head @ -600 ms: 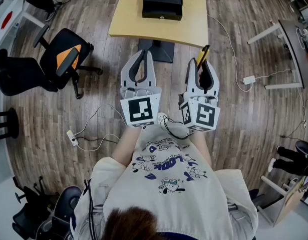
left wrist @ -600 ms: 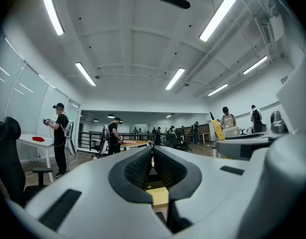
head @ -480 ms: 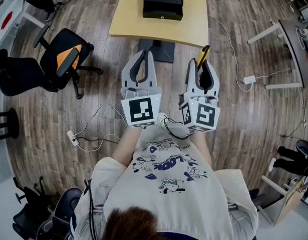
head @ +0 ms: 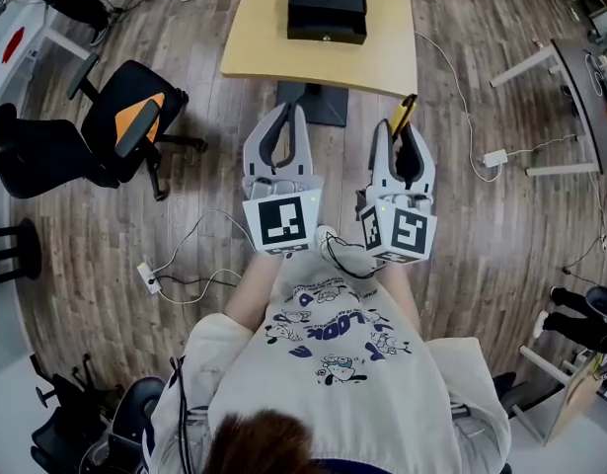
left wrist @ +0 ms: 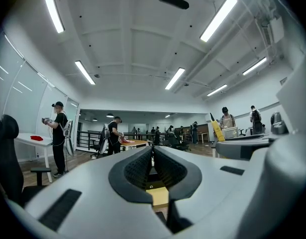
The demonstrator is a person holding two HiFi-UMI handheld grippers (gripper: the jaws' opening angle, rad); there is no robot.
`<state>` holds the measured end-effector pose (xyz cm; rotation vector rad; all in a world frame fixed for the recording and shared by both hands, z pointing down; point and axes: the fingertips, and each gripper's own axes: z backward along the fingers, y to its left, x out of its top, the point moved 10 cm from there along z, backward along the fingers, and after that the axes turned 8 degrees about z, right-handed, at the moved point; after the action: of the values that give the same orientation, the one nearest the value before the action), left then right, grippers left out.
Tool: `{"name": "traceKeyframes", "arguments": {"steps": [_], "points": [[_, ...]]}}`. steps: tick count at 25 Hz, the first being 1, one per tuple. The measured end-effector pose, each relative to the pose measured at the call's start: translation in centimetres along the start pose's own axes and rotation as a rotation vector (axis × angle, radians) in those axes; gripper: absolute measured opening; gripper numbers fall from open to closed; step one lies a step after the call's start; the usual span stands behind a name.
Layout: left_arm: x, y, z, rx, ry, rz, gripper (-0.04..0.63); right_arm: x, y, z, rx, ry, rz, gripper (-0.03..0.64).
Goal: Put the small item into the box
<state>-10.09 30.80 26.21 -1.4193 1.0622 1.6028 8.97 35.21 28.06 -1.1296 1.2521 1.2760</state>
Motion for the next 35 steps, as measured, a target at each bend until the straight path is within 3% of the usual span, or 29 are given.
{"name": "traceKeyframes", "arguments": {"steps": [8,16,35], "points": [[-0.4,1.3,-1.6,-0.022,0.002,-0.02,0.025,-0.7,0.7,-1.8,-0.007,0.013,-0.011,0.135],[-1.1,2.3,-5.0,0.004,0.036,0.001,0.025,-1.1,0.7,-5.4,0.033,0.04,-0.003,0.135],[-2.4,3.5,-22.1,0.107,0.053,-0.017,0.025,-3.1,-5.8,-23.6,0.145,0.07,-0.01,0.135]]}}
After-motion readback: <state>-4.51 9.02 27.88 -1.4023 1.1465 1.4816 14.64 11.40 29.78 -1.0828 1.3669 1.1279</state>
